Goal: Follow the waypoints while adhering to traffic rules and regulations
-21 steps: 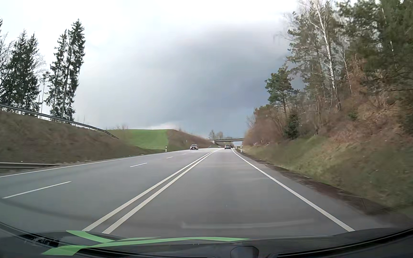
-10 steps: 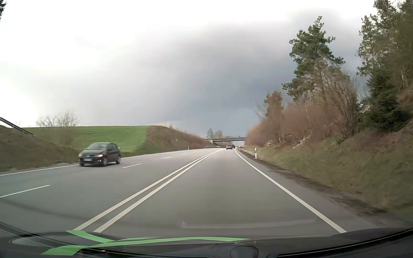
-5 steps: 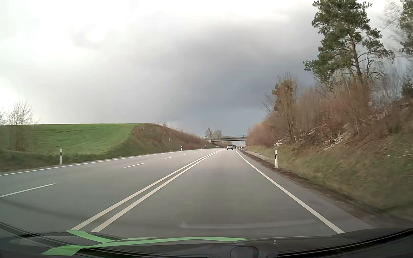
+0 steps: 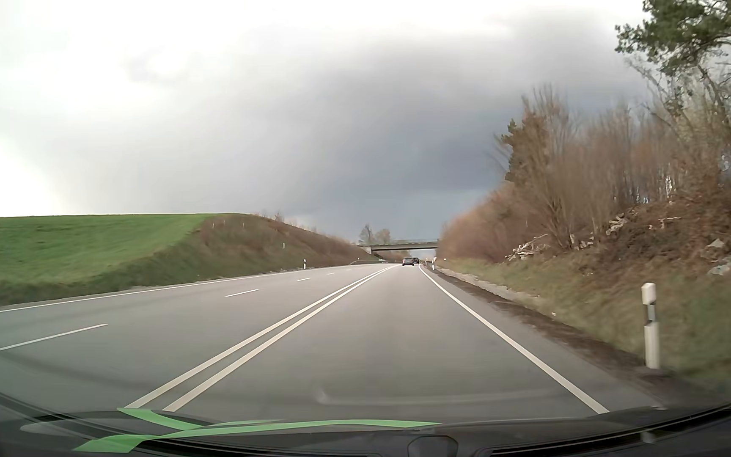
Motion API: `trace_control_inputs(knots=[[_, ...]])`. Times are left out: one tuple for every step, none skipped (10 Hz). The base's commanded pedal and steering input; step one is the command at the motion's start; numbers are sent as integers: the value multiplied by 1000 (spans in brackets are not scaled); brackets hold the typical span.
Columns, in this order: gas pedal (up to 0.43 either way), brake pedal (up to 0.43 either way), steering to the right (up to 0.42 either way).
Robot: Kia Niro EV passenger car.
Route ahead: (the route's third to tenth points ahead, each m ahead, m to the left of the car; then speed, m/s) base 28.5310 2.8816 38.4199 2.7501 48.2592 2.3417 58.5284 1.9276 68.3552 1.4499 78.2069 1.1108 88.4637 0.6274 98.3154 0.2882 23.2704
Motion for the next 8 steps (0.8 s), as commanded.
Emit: trace_control_inputs(knots=[[280,0,0],[280,0,1],[280,0,2],[280,0,2],[280,0,2],[280,0,2],[280,0,2],[280,0,2]])
